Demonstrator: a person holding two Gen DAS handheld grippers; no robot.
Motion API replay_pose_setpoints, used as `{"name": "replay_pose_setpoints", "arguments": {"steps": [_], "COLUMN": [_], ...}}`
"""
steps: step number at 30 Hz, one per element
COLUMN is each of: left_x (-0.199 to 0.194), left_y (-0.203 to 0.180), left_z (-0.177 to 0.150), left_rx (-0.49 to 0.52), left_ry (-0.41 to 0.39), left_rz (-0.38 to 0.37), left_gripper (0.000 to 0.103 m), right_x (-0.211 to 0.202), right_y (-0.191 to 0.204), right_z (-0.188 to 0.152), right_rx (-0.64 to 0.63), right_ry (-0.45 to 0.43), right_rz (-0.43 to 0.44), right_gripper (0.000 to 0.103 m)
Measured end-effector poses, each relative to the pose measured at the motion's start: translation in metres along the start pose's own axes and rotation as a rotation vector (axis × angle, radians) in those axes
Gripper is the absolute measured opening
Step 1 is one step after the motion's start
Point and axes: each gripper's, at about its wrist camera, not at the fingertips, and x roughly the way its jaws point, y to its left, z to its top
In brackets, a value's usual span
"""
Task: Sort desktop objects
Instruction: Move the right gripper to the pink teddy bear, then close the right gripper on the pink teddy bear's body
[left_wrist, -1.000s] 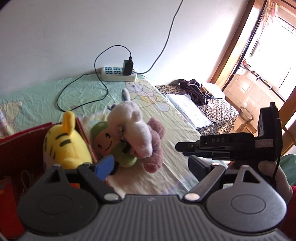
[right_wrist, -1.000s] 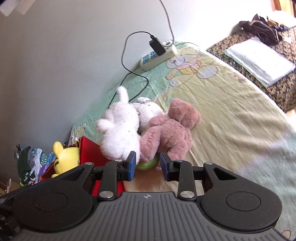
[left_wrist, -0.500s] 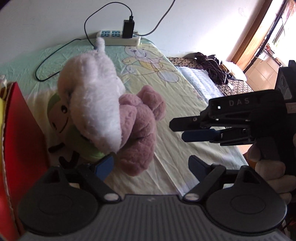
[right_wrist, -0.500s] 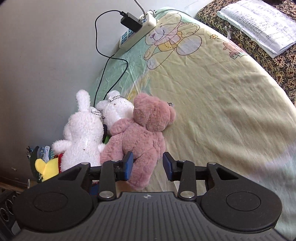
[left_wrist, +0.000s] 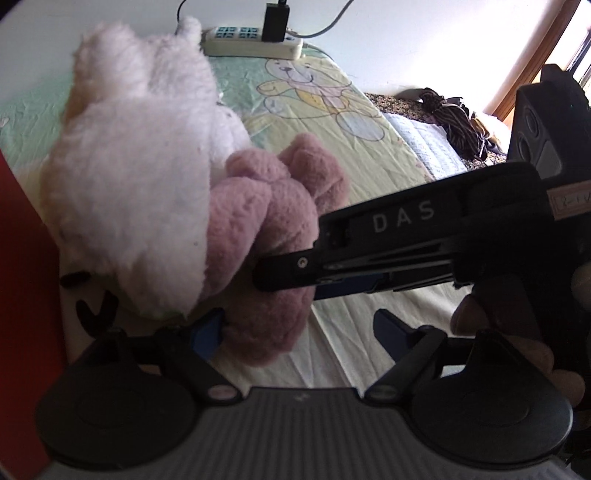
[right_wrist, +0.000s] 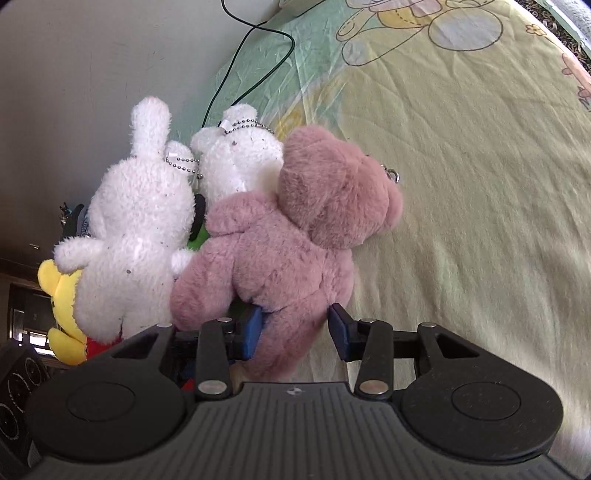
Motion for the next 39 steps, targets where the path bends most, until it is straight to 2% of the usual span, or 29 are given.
{"name": "replay_pose_setpoints", "arguments": {"steps": [1, 3, 10, 13, 15, 17, 20, 23, 26, 29, 35, 37, 39], "left_x": [0.001, 0.002, 0.002, 0.0, -0.007, -0.015, -0.019, -0.017, -0.019, -0.018, -0.004, 0.001, 0.002], "left_y": [-0.001, -0.006, -0.042, -0.072, -0.089, -0.095, -0.085, -0.072, -0.054, -0.056, -0.067, -0.065, -0.063], "left_z": [0.001, 0.0, -0.005, -0.015, -0.021, -0.024, -0.018, -0.012, -0.002, 0.007, 0.017, 0.018, 0.018], "left_rx": [-0.002, 0.004, 0.086, 0.188, 0.271, 0.308, 0.272, 0.225, 0.146, 0.146, 0.134, 0.111, 0.093], "left_ry": [0.008, 0.017, 0.062, 0.085, 0.077, 0.063, 0.054, 0.036, 0.029, 0.012, 0.027, 0.049, 0.062], "left_rz": [-0.006, -0.023, -0.133, -0.192, -0.203, -0.221, -0.246, -0.181, -0.201, -0.188, -0.224, -0.254, -0.28], "left_gripper": [0.085, 0.083, 0.081, 0.081, 0.081, 0.081, 0.082, 0.082, 0.082, 0.082, 0.082, 0.082, 0.082], "right_x": [0.002, 0.0, -0.034, -0.055, -0.068, -0.082, -0.095, -0.106, -0.109, -0.109, -0.126, -0.128, -0.132], "right_y": [-0.002, -0.009, -0.034, -0.047, -0.053, -0.058, -0.06, -0.066, -0.07, -0.073, -0.086, -0.089, -0.095], "right_z": [0.0, -0.001, -0.011, -0.019, -0.025, -0.027, -0.032, -0.031, -0.028, -0.024, -0.022, -0.021, -0.022], "right_rx": [0.004, 0.024, 0.042, 0.055, 0.054, 0.042, 0.007, 0.031, 0.038, 0.056, 0.108, 0.116, 0.15], "right_ry": [0.012, 0.022, 0.001, -0.021, -0.04, -0.047, -0.073, -0.119, -0.145, -0.17, -0.246, -0.262, -0.285], "right_rz": [0.004, 0.033, 0.012, -0.011, -0.039, -0.066, -0.13, -0.154, -0.175, -0.181, -0.192, -0.167, -0.081], "right_gripper": [0.043, 0.032, 0.028, 0.027, 0.027, 0.027, 0.027, 0.03, 0.034, 0.035, 0.041, 0.042, 0.042]}}
